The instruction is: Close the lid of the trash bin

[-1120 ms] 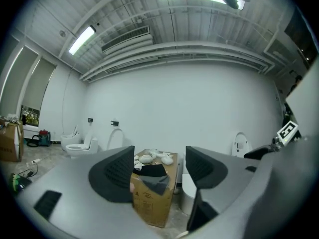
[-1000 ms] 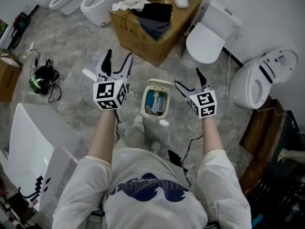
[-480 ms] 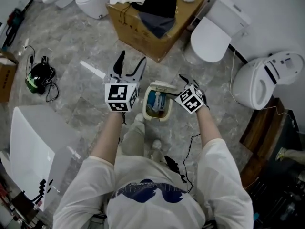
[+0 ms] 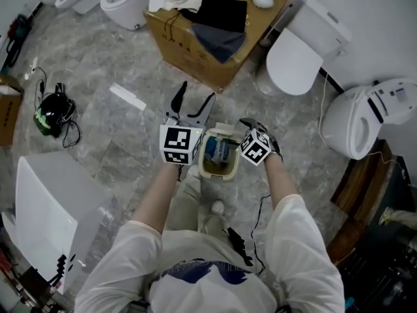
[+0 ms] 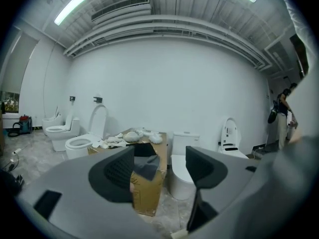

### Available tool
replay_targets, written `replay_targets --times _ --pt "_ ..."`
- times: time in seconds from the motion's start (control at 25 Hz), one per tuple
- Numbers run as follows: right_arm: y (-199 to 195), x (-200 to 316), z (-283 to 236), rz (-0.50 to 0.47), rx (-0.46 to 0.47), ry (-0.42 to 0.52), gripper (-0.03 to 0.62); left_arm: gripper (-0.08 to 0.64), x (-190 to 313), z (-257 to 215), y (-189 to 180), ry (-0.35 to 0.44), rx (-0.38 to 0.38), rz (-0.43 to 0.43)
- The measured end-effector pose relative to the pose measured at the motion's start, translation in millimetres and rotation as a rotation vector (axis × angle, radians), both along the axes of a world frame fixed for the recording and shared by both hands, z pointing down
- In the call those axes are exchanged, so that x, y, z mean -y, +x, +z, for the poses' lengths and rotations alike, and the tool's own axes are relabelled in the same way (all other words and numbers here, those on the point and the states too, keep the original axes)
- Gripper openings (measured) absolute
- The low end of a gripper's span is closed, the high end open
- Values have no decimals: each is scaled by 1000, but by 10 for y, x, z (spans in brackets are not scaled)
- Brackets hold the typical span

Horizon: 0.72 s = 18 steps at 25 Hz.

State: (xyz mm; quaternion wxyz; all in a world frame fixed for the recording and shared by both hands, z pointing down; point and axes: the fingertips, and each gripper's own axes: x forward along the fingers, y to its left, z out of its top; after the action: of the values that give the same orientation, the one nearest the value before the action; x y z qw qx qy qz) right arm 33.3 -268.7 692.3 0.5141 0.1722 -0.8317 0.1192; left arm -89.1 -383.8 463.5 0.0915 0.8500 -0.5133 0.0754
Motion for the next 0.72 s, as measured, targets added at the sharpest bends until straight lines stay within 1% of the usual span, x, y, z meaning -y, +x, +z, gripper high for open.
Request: replay_targets --times 0.2,0.4,0.56,0.72 --pt "-47 -19 294 -52 -38 -57 419 302 172 181 -34 -23 1 -2" --pt "-117 -4 545 -87 -58 -102 417 302 332 371 -67 -30 24 0" --pt "-210 -104 771 -120 -81 -160 416 302 419 439 -110 -34 18 1" --pt "-279 -182 931 -135 -86 -191 414 302 457 534 -136 -46 29 5"
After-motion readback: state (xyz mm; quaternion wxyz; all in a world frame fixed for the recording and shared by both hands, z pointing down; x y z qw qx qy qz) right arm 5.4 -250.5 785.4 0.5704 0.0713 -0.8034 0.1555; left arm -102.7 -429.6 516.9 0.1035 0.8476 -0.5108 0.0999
